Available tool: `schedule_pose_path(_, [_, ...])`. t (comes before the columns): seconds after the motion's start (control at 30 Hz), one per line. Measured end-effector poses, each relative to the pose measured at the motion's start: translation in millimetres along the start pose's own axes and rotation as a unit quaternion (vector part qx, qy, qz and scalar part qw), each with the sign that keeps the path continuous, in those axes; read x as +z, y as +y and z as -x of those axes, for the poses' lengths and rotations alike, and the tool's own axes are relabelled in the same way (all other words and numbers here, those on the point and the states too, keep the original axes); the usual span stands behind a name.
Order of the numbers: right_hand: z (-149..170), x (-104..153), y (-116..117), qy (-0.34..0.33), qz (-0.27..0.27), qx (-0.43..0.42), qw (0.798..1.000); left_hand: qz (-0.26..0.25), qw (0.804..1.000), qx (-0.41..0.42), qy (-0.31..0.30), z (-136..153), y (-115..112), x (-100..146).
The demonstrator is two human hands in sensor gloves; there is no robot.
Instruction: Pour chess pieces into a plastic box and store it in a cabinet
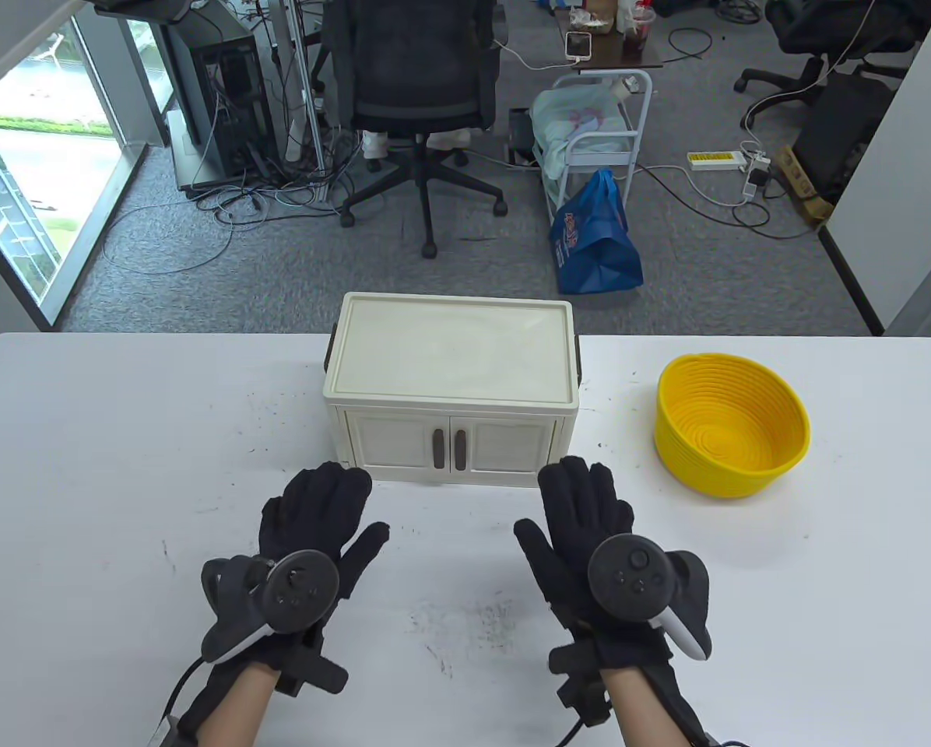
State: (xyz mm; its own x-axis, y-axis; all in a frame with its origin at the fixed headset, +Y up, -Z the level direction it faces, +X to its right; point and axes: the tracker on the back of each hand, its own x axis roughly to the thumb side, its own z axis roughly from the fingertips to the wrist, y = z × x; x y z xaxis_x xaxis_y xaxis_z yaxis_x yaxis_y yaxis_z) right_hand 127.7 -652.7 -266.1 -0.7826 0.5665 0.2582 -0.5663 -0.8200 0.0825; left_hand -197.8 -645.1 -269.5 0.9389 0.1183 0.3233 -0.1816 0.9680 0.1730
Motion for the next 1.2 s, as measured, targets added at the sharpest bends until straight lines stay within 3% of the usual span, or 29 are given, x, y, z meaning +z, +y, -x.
schedule_pose_path(0.13, [33,14,50,0.037,-0.064,0.083,0.994,0.047,0.998,-0.039,-0.012,6,-42,18])
schedule_pose_path(0.23, [48,11,74,0.073,-0.086,0.104,0.988,0.083,0.996,-0.044,0.004,15,-74,22])
schedule_pose_path(0.37, [54,-2,98,0.114,-0.163,0.158,0.967,0.107,0.994,0.008,0.012,28,-111,25])
schedule_pose_path(0.43, [54,-7,104,0.104,-0.178,0.160,0.965,0.127,0.992,0.019,0.016,31,-108,23])
schedule_pose_path(0.53, [50,-5,106,0.087,-0.169,0.170,0.967,0.097,0.995,0.023,0.013,27,-109,28])
schedule_pose_path(0.63, [50,-4,107,0.087,-0.176,0.175,0.965,0.134,0.991,-0.004,0.008,23,-113,27])
schedule_pose_path(1.2, [52,3,100,0.079,-0.163,0.147,0.972,0.099,0.995,-0.017,0.008,18,-97,37])
